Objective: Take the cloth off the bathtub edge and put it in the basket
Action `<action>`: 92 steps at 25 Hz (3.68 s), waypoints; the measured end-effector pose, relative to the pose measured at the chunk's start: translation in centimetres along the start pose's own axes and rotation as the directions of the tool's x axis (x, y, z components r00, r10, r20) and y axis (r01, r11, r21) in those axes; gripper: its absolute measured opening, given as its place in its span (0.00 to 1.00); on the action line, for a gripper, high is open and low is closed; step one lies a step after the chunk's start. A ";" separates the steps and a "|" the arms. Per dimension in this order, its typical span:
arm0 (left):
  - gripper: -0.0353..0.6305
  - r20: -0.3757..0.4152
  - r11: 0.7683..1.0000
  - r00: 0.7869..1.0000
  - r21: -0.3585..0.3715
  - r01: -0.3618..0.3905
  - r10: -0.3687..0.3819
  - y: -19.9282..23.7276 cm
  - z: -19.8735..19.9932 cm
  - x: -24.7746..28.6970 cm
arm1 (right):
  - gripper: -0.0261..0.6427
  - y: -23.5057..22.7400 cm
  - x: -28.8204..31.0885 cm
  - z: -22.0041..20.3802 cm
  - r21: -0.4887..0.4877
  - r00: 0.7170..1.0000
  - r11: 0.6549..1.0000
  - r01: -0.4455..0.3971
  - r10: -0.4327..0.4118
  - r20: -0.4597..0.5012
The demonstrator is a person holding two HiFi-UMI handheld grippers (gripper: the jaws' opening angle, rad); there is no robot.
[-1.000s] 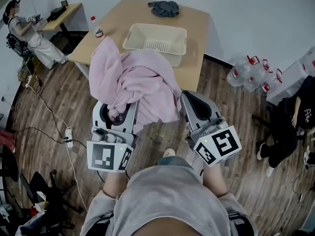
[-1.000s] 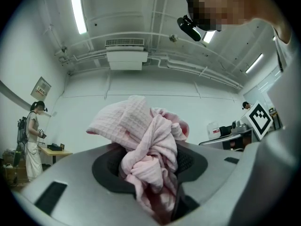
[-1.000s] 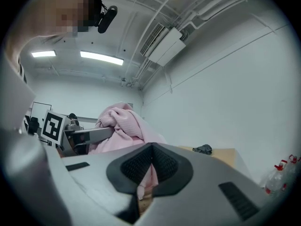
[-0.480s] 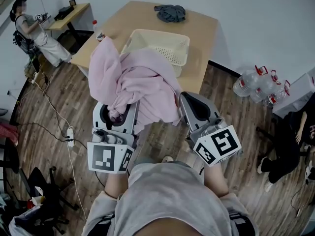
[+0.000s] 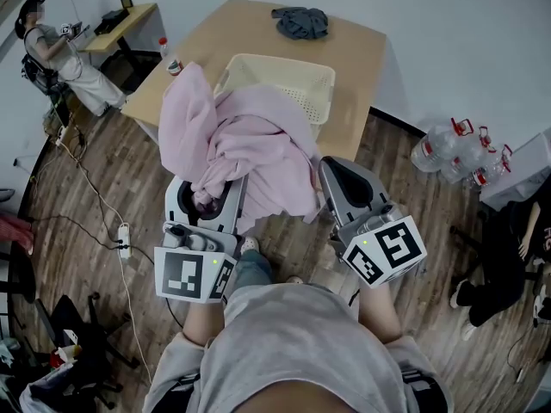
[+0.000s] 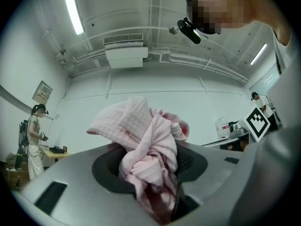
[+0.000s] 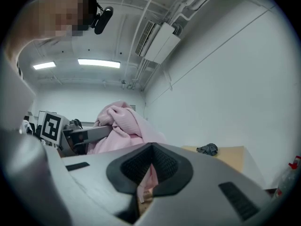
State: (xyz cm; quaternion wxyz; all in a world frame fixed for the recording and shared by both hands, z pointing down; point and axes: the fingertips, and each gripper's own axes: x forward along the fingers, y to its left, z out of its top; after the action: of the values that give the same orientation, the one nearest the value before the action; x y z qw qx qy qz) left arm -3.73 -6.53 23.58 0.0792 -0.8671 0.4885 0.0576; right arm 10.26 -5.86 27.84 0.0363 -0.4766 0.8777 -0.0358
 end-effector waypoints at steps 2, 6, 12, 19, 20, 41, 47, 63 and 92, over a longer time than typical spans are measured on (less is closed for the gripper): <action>0.38 -0.001 1.000 1.000 -0.001 0.010 -0.010 0.9 -0.2 0.9 | 0.05 -0.3 1.1 0.1 -0.002 1.000 1.000 0.007 -0.007 0.000; 0.38 0.005 0.999 0.999 -0.009 0.033 -0.033 3.1 -0.4 2.9 | 0.05 -0.9 3.7 0.3 -0.005 1.000 1.000 0.030 -0.030 0.002; 0.38 0.008 0.997 0.997 -0.001 0.082 -0.082 5.6 -1.4 5.1 | 0.05 -1.4 6.5 0.0 -0.005 0.997 0.997 0.081 -0.080 0.020; 0.38 0.013 0.988 0.988 -0.007 0.152 -0.152 10.1 -2.0 9.0 | 0.05 -2.3 11.4 0.2 0.003 0.988 0.988 0.154 -0.154 0.028; 0.38 0.014 0.987 0.987 -0.009 0.162 -0.162 10.7 -2.2 9.4 | 0.05 -2.3 11.9 0.1 0.004 0.986 0.986 0.166 -0.166 0.028; 0.38 0.018 0.925 0.927 -0.064 0.375 -0.374 16.6 -5.6 18.9 | 0.05 -5.9 19.2 -1.2 0.029 0.919 0.919 0.393 -0.393 0.013; 0.38 0.024 0.919 0.921 -0.065 0.389 -0.389 16.6 -5.7 18.9 | 0.05 -5.7 18.5 -1.4 0.028 0.906 0.906 0.423 -0.423 0.013; 0.38 0.017 0.942 0.943 -0.041 0.334 -0.334 16.6 -6.1 19.4 | 0.05 -7.6 19.3 -1.1 0.015 0.927 0.927 0.375 -0.375 0.028; 0.38 -0.170 0.997 0.985 -0.075 -0.024 0.011 10.4 -14.9 29.6 | 0.05 -23.4 21.7 -1.4 0.039 0.996 0.998 0.058 -0.056 -0.072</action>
State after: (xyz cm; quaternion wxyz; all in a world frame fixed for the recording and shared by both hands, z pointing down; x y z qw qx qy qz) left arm 2.93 -39.54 32.05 0.0036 -0.8669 0.4984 0.0032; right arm 17.87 -36.73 30.82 0.0140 -0.4990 0.8635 -0.0717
